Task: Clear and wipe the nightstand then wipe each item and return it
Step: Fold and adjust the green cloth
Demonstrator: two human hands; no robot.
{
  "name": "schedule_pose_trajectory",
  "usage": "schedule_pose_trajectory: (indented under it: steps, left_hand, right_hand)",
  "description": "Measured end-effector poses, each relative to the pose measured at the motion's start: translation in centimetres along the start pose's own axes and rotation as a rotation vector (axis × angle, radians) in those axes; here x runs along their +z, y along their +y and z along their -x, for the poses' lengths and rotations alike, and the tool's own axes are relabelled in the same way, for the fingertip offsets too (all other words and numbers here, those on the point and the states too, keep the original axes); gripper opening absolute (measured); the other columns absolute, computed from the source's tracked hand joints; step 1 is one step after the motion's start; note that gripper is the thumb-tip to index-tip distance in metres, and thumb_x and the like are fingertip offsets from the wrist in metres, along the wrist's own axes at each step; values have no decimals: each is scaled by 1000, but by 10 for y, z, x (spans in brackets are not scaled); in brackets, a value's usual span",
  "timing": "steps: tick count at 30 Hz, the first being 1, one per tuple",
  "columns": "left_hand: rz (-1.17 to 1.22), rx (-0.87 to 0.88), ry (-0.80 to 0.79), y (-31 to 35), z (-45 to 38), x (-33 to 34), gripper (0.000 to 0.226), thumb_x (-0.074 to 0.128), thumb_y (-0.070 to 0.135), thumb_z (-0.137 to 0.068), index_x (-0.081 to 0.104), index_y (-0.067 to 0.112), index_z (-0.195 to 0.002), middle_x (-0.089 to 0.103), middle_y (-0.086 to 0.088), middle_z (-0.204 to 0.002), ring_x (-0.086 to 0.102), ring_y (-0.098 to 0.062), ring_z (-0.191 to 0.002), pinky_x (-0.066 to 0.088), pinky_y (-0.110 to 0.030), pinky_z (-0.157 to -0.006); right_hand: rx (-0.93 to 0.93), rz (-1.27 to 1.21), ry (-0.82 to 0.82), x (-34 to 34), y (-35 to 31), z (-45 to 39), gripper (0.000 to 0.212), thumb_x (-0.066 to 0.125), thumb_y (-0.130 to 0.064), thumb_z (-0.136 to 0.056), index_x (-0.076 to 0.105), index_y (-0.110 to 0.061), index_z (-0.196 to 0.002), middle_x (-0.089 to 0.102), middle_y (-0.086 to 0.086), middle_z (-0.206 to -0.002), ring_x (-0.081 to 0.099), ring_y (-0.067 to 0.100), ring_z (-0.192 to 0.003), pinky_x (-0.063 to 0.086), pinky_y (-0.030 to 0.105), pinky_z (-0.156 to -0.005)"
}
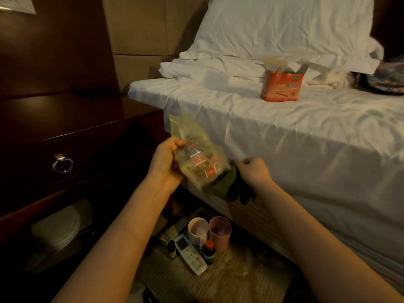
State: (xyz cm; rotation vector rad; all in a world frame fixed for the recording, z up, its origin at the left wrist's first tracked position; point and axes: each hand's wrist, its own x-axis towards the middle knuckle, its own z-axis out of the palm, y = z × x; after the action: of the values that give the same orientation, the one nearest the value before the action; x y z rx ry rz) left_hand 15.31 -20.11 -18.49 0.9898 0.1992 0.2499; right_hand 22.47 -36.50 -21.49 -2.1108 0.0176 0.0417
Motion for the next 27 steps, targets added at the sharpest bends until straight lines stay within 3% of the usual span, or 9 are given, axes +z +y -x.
schedule_pose_trajectory:
  steps: [3,5,7,9,11,14,19,23,27]
  left_hand:
    - [61,-2,-53,3,5,2,31,35,5,-89,63,3,-76,66,-7,-61,65,-18,-55,55,-26,-59]
    - [98,0,-95,4,3,-1,37,38,7,-88,68,4,-68,66,-8,-64,65,-20,-58,53,-31,-67]
    - [82,22,-116,10,2,-4,44,44,10,-89,73,9,-57,67,-7,-67,66,-20,-61,52,-32,-69]
    - [-59,33,-111,13,-2,-7,43,48,15,-91,74,12,-56,69,-5,-65,67,-17,-59,53,-28,-65]
    - [-293,0,-98,11,-4,-10,35,48,20,-93,73,12,-72,71,-3,-66,68,-15,-60,54,-25,-62]
    - [-508,-73,-98,-3,-10,-16,32,46,36,-97,70,16,-95,75,-6,-87,69,-24,-87,54,-38,-84]
    - [-245,-16,-176,-11,-13,-4,70,23,68,-88,61,20,-122,69,-8,-114,65,-24,-106,51,-40,-89]
    - [-344,199,-27,-15,-8,5,35,46,43,-95,63,19,-115,68,-9,-113,66,-20,-100,53,-33,-86]
    - [-362,285,58,-20,-1,10,24,49,32,-97,65,17,-107,69,-4,-101,67,-16,-95,54,-30,-83]
  right_hand:
    - [269,-400,-383,-1,5,7,45,47,-45,-95,64,-6,-81,65,15,-82,60,29,-76,48,35,-68]
    - [262,-600,-478,-7,9,2,52,42,-55,-93,67,-9,-94,69,13,-90,64,28,-82,51,37,-75]
    - [189,-672,-474,-14,7,-2,41,44,-46,-94,65,-11,-100,69,9,-86,66,22,-73,55,29,-65]
    - [145,-692,-428,-23,4,1,28,55,-32,-91,63,-8,-101,69,6,-74,66,18,-59,52,24,-51]
    - [116,-704,-360,-30,7,1,28,64,-24,-84,65,-2,-101,69,10,-77,67,21,-62,52,28,-54]
    - [35,-711,-247,-37,11,5,14,63,-13,-86,67,1,-85,69,13,-77,65,25,-68,54,33,-65]
    - [-132,-501,-35,-38,11,4,17,67,-17,-86,69,-5,-73,68,12,-72,64,26,-71,52,38,-71]
    - [-318,-149,236,-36,4,9,21,63,-28,-89,69,-8,-94,66,4,-84,59,16,-80,42,25,-65]
    - [-214,-86,407,-26,-2,15,31,61,-32,-90,57,-10,-111,57,7,-107,55,21,-95,38,26,-71]
